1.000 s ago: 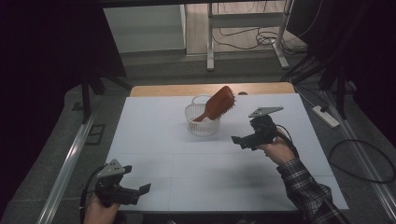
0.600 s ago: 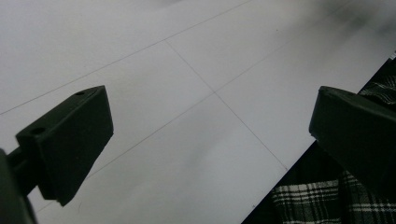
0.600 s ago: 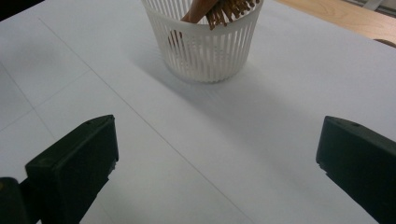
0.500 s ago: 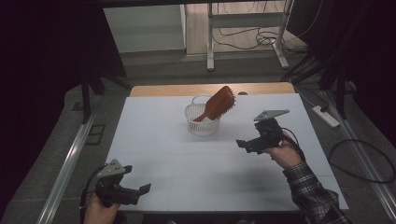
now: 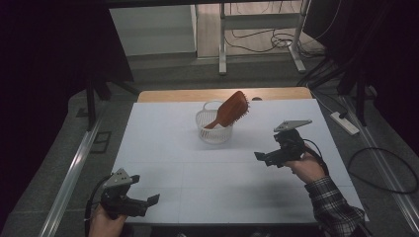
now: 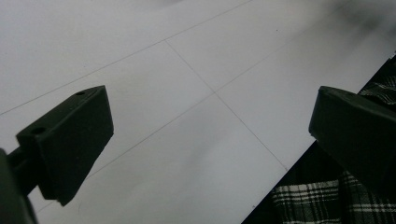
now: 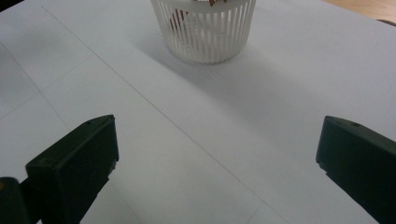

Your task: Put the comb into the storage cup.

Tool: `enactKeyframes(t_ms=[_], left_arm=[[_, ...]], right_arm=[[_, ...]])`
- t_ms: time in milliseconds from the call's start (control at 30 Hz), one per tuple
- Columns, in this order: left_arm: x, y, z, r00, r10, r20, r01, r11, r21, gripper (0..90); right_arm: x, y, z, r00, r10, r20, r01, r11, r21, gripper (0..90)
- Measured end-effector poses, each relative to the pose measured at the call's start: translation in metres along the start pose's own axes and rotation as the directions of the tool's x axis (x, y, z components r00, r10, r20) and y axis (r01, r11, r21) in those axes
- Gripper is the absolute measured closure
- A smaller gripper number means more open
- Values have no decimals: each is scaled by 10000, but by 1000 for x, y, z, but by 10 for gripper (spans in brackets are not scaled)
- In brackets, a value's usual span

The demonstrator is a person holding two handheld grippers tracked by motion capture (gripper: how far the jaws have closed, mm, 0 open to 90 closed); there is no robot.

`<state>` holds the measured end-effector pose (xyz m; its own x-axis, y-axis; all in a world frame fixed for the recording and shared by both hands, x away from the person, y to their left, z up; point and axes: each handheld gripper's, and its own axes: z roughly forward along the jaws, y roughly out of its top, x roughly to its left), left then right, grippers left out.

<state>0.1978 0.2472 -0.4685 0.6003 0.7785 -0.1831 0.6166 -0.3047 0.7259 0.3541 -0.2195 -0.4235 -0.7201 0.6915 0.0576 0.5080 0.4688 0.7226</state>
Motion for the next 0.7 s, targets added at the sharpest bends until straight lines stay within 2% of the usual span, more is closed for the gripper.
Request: enactKeyframes(t_ms=[700], left_arm=[[0,0,0,10000,22,-7,-22,10000,12,8]], right_arm=[[-6,-20,-18,9994,330,113,-329,9994,-101,0]])
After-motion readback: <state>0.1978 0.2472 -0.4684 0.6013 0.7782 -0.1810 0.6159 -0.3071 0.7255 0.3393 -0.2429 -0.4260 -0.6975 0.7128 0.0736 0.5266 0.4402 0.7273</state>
